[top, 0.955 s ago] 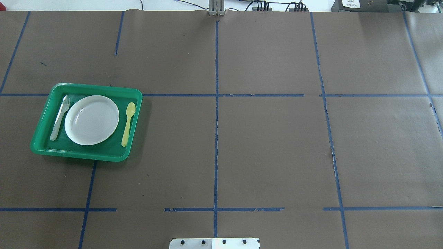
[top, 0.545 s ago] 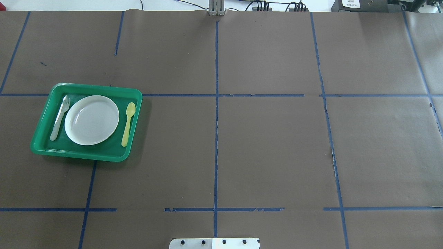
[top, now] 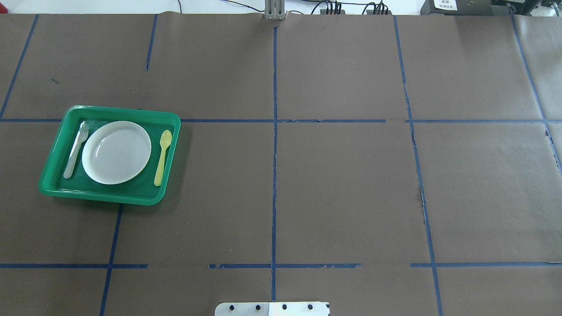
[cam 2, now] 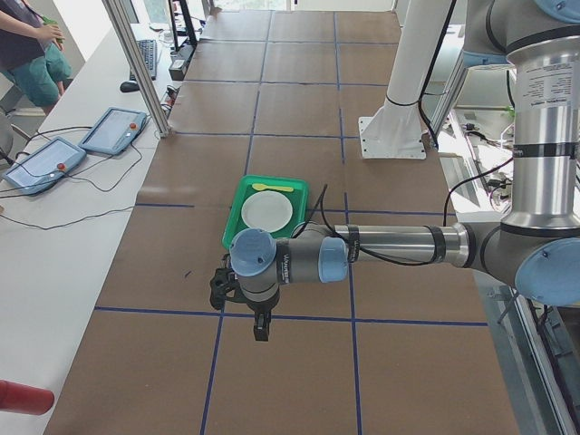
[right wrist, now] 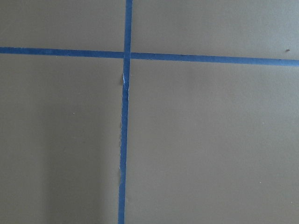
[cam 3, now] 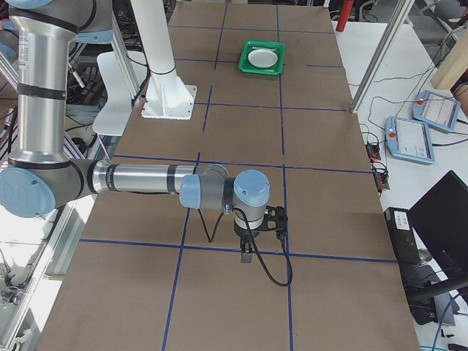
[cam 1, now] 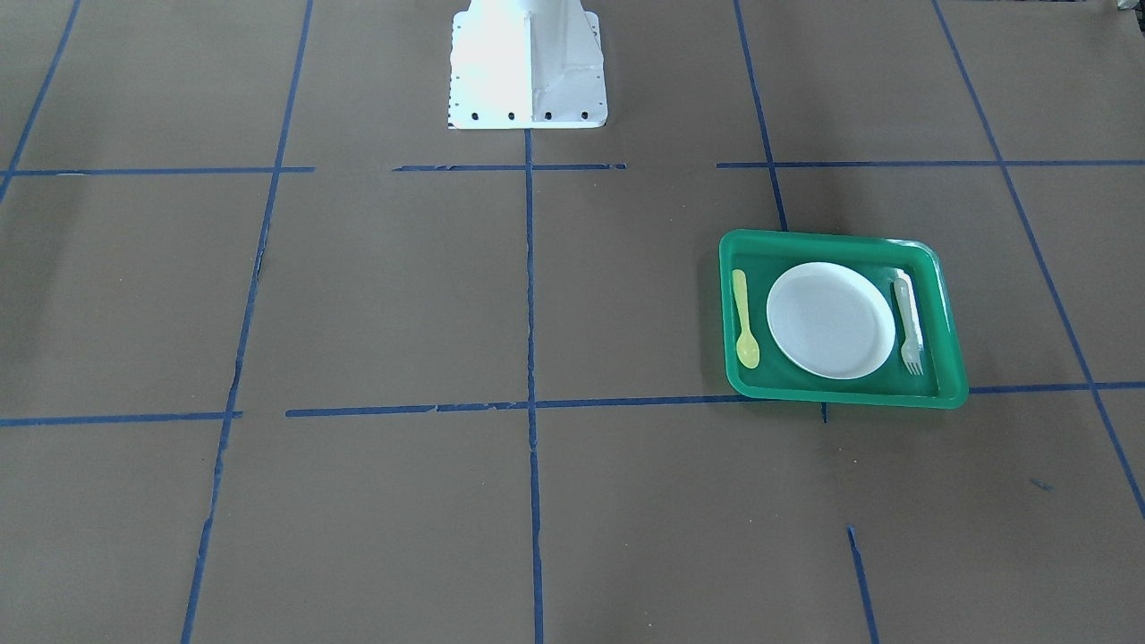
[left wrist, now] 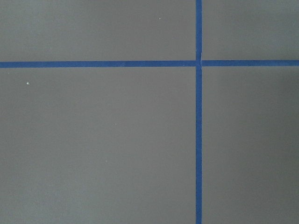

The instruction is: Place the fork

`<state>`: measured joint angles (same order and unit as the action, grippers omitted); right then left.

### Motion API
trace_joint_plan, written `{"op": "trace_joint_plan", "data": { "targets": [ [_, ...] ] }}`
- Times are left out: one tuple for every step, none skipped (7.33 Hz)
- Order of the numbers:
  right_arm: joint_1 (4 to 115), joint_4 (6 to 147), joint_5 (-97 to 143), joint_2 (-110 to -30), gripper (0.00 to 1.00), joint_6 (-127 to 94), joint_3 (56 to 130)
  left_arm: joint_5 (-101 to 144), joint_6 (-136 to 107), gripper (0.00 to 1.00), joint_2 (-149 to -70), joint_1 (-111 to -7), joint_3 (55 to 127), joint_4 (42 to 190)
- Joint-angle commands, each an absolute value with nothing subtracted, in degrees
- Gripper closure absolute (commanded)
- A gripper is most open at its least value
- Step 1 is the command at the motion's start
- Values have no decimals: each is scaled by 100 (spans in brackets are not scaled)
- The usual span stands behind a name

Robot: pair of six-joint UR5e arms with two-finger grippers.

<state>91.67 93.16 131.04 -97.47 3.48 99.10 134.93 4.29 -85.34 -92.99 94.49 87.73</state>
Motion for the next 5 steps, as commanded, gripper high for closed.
{"op": "trace_joint_plan", "data": {
  "targets": [
    [9167,9316,13104,-9747,0,352,9914,13500,422,0,-8543,-9308,9457,8771],
    [9167,9316,13104,-9747,0,352,9905,13509,422,0,-8534,-9316,9466,8771],
    [9167,9316,13104,-9747,0,352,9914,13509,422,0,-8534,-9316,9501,8771],
    [9167,9316,13104,-9747,0,352,9905,13517,422,0,-8534,-9316,9510,8771],
    [9167,9316,13104,-9747,0,352,9914,13526,422,0,-8525,-9316,9510,8771]
  ]
}}
